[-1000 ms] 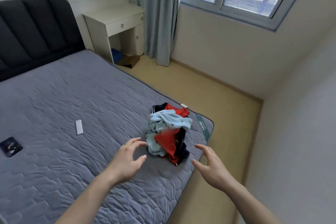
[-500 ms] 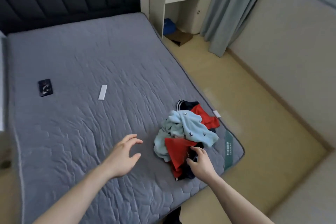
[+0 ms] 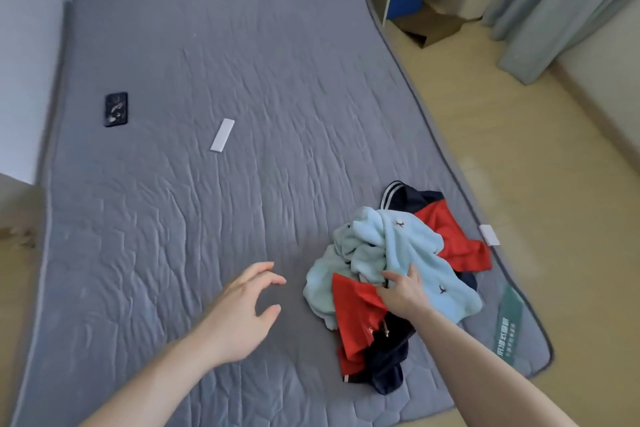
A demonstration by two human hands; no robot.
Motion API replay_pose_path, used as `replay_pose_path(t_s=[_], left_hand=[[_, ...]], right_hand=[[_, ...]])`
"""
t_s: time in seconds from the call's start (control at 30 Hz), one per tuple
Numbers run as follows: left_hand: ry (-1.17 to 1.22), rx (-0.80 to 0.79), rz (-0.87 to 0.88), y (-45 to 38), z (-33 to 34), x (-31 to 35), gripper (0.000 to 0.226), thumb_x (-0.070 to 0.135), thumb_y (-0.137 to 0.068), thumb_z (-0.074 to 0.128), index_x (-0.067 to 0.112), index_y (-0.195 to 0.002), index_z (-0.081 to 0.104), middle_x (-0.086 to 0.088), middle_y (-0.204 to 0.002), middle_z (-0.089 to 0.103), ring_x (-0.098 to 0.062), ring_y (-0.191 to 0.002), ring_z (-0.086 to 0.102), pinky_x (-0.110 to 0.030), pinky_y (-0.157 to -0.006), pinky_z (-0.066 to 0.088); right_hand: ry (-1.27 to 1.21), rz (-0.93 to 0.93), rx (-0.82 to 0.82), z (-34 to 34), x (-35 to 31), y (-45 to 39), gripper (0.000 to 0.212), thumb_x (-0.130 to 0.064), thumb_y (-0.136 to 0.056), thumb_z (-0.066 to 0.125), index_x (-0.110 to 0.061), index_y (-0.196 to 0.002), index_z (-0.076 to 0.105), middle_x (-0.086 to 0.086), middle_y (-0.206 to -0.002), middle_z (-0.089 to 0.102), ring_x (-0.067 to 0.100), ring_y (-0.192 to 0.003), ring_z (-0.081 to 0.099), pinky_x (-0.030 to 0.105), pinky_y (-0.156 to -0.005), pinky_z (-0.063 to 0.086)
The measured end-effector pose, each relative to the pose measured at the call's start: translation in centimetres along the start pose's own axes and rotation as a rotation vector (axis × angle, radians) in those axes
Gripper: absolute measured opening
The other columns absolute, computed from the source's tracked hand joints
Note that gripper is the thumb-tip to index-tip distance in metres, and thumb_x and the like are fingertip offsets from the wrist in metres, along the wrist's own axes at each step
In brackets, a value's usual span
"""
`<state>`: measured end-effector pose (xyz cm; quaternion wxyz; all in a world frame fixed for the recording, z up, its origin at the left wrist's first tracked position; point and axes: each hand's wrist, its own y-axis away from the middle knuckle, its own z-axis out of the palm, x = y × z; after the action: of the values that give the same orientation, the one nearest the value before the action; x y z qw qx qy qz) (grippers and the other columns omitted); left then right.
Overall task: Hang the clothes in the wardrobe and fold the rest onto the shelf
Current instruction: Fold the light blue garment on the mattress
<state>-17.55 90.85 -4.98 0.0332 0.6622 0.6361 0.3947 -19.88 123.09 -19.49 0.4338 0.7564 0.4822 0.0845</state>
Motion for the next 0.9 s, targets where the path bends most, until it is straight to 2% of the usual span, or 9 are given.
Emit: replay_pose_path(t_s=[0.1, 0.2, 0.23, 0.3, 0.4, 0.5, 0.6, 0.8, 0.9], left_hand=[[-0.005, -0.006, -0.039, -0.1, 1.1, -1.1, 0.034, 0.04, -0.098, 0.057, 0.048, -0.131, 0.05, 0.032, -0.155, 0.021, -0.015, -0.112, 0.056, -0.02, -0.095, 0.035], [0.008, 0.006, -0.051, 0.7, 1.3, -2.3, 0.034, 0.04, -0.098, 0.058, 0.048, -0.13, 0.051, 0.033, -0.154, 0.022, -0.009, -0.122, 0.054, -0.019, -0.102, 0.033], [0.017, 0.008, -0.057, 1.2, 1.2, -2.6, 0.033, 0.04, -0.098, 0.058, 0.047, -0.13, 0.051, 0.033, -0.153, 0.023, -0.009, -0.123, 0.055, -0.019, -0.102, 0.034], [0.036, 0.0, -0.067, 2.6, 0.7, -2.9, 0.033, 0.04, -0.097, 0.059, 0.047, -0.128, 0.052, 0.032, -0.151, 0.025, -0.002, -0.103, 0.061, -0.019, -0.093, 0.037], [0.073, -0.004, -0.062, 5.3, -0.4, -2.8, 0.031, 0.041, -0.096, 0.06, 0.047, -0.125, 0.054, 0.032, -0.149, 0.03, 0.014, -0.08, 0.056, -0.015, -0.081, 0.035], [0.106, 0.004, -0.021, 8.4, -1.9, -2.2, 0.031, 0.038, -0.096, 0.06, 0.046, -0.125, 0.054, 0.028, -0.148, 0.034, 0.012, -0.109, 0.055, -0.012, -0.094, 0.032], [0.111, 0.011, 0.036, 11.4, -4.0, -1.3, 0.04, 0.031, -0.095, 0.063, 0.036, -0.134, 0.054, 0.019, -0.149, 0.039, -0.003, -0.137, 0.043, -0.016, -0.109, 0.027], [0.183, 0.009, 0.122, 17.6, -9.4, -1.9, 0.081, 0.039, -0.085, 0.076, 0.03, -0.152, 0.032, 0.01, -0.154, 0.035, -0.01, -0.14, 0.04, -0.022, -0.11, 0.031], [0.216, 0.015, 0.18, 20.5, -11.7, -3.4, 0.095, 0.041, -0.073, 0.086, 0.031, -0.151, 0.032, 0.022, -0.139, 0.039, -0.006, -0.129, 0.046, -0.022, -0.103, 0.037]], right_hand=[[0.067, 0.036, -0.003, 1.4, 0.6, -2.7, 0.043, -0.03, -0.091, 0.053, -0.036, -0.134, 0.06, 0.01, -0.153, 0.029, 0.029, -0.149, 0.021, 0.046, -0.118, 0.03], [-0.018, 0.024, 0.01, 2.2, 0.6, -3.6, 0.025, -0.017, -0.095, 0.053, -0.012, -0.117, 0.063, 0.014, -0.129, 0.062, 0.035, -0.126, 0.053, 0.034, -0.102, 0.043], [-0.092, 0.015, 0.003, 2.3, 0.5, -3.3, 0.024, -0.014, -0.096, 0.056, -0.008, -0.118, 0.063, 0.014, -0.121, 0.066, 0.035, -0.122, 0.059, 0.034, -0.1, 0.045], [-0.301, -0.025, 0.074, 1.7, -0.1, -1.4, 0.025, -0.013, -0.095, 0.064, -0.008, -0.119, 0.069, 0.013, -0.107, 0.071, 0.031, -0.107, 0.068, 0.033, -0.094, 0.05], [-0.76, -0.085, 0.263, -1.3, -2.5, 4.4, 0.014, -0.014, -0.094, 0.066, -0.02, -0.099, 0.078, 0.008, -0.092, 0.076, 0.007, -0.071, 0.07, 0.021, -0.064, 0.055], [-1.045, -0.178, 0.323, -6.1, -6.2, 11.8, 0.018, -0.008, -0.092, 0.063, -0.02, -0.082, 0.071, -0.001, -0.091, 0.074, 0.011, -0.082, 0.067, 0.024, -0.074, 0.053], [-1.217, -0.362, 0.186, -10.9, -11.4, 20.5, 0.027, 0.002, -0.082, 0.06, -0.022, -0.069, 0.06, -0.001, -0.07, 0.059, 0.019, -0.069, 0.055, 0.027, -0.061, 0.05], [-1.35, -0.775, -0.158, -15.9, -22.6, 39.1, 0.028, 0.005, -0.075, 0.05, -0.021, -0.068, 0.057, -0.001, -0.06, 0.053, 0.012, -0.049, 0.053, 0.021, -0.047, 0.047], [-1.305, -0.892, -0.264, -14.4, -27.3, 46.4, 0.03, 0.005, -0.075, 0.047, -0.022, -0.067, 0.057, -0.002, -0.058, 0.053, 0.011, -0.048, 0.053, 0.021, -0.045, 0.046]])
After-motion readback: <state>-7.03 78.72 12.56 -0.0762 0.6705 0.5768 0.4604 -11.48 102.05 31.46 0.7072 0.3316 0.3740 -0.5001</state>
